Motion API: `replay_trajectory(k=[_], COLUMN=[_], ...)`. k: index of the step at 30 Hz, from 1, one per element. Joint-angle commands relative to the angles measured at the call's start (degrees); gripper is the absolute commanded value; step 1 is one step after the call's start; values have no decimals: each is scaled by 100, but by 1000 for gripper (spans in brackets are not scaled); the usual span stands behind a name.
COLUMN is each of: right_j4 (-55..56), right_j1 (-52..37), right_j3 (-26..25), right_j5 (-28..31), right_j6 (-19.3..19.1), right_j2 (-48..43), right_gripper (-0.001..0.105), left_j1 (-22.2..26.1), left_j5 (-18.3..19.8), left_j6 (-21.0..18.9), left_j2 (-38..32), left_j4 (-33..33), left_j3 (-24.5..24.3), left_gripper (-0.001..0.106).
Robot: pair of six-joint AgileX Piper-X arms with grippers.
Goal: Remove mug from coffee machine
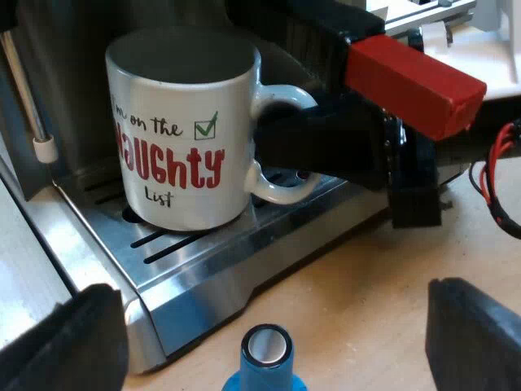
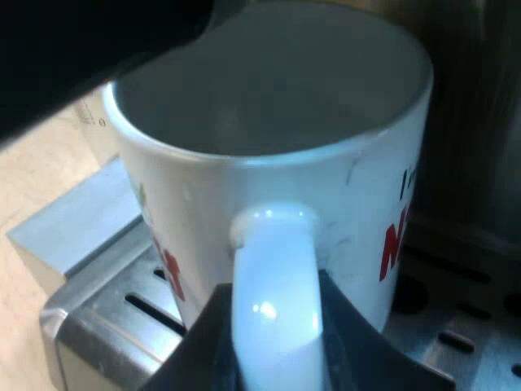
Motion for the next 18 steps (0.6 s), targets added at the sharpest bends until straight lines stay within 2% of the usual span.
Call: replay_trajectory(k=[1,4,17,18], right_j4=[626,1270,3417,3922], right_j1=[49,53,53,53], right_j3=[-59,-48,-32,-32], right_j5=[255,459,458,458], right_j6=[-26,-26,21,176], right_j2=[-302,-563,-1737,-1999], right_gripper=[0,0,0,0], left_j1=[-19,-28,-28,-28], left_j5=[61,61,61,61], left_j6=[64,64,64,64], left_j2=[13,13,13,13], left_j4=[-114,-114,-114,-180], left_j3=[0,0,0,0], left_gripper=[77,77,77,77])
